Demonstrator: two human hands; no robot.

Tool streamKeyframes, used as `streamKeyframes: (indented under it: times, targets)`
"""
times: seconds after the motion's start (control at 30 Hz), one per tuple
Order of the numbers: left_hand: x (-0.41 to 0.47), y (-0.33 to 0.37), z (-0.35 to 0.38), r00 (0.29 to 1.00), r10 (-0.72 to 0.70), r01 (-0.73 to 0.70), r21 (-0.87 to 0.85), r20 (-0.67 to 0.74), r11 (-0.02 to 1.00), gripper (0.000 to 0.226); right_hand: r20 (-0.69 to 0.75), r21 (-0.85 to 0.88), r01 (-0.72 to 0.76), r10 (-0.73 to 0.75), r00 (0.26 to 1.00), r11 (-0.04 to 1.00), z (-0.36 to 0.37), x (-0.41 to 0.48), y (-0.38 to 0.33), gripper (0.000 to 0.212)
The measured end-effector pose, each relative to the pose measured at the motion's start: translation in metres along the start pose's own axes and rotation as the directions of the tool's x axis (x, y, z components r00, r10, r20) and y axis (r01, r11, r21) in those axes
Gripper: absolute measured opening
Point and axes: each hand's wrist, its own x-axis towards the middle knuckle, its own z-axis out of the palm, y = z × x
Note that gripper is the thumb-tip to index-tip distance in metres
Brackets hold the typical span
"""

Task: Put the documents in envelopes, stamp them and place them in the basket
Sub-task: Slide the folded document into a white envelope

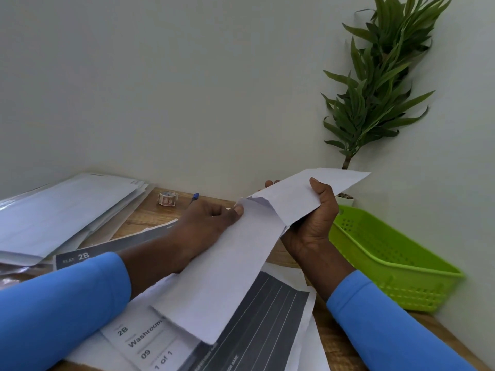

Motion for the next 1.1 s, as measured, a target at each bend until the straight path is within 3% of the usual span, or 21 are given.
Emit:
streamKeyframes:
  times: [0.1,0.3,0.43,0.6,0.67,0.73,0.83,0.9,1.0,1.1]
  targets:
    - [0.003,-0.003,0.003,0.992,-0.04,0.03,-0.083,-0.116,0.996,0.034,0.011,-0.011,-0.03,0.03,0.999,1.0,0.001,-0.001,0.005,0.04]
    - [0.004,0.004,-0.005,0.992,-0.119,0.125,-0.154,0.044,0.98,0.037,0.002,-0.002,0.017,-0.017,1.0,1.0,0.003,0.0,-0.006,0.029]
    - [0.005,0.001,-0.004,0.991,-0.131,0.127,-0.211,-0.009,0.969,0.049,-0.008,-0.018,0.021,-0.021,1.0,1.0,-0.001,0.002,-0.008,0.035]
    - [0.005,0.001,-0.008,0.987,-0.148,0.155,-0.167,0.058,0.974,0.082,0.013,-0.058,-0.035,0.036,0.999,0.998,0.001,-0.001,-0.001,0.04]
    - [0.004,0.003,-0.008,0.998,-0.058,0.058,-0.096,0.003,0.994,0.067,0.003,-0.056,-0.029,0.029,1.0,0.998,0.001,0.0,-0.003,0.042]
    - [0.003,0.005,-0.006,0.992,0.105,-0.099,0.09,-0.072,0.991,0.046,-0.015,-0.036,-0.031,0.031,0.999,0.999,-0.001,0.001,-0.003,0.042]
    - [0.001,0.003,0.0,0.929,0.356,-0.277,0.452,-0.099,0.848,0.021,-0.047,-0.039,-0.029,0.027,0.999,0.999,-0.002,0.001,-0.002,0.046]
    - [-0.003,0.001,0.003,0.888,0.457,-0.358,0.538,-0.058,0.763,0.009,-0.053,-0.051,-0.032,0.029,0.998,0.998,-0.001,-0.001,-0.001,0.04]
    - [-0.003,-0.001,0.004,0.851,0.524,-0.423,0.6,0.007,0.679,0.02,-0.055,-0.049,-0.046,0.043,0.998,0.998,-0.001,-0.002,-0.003,0.035]
    - [-0.002,0.0,0.001,0.867,0.494,-0.433,0.596,0.07,0.676,0.03,-0.051,-0.054,-0.053,0.05,0.997,0.997,-0.002,-0.002,-0.004,0.036]
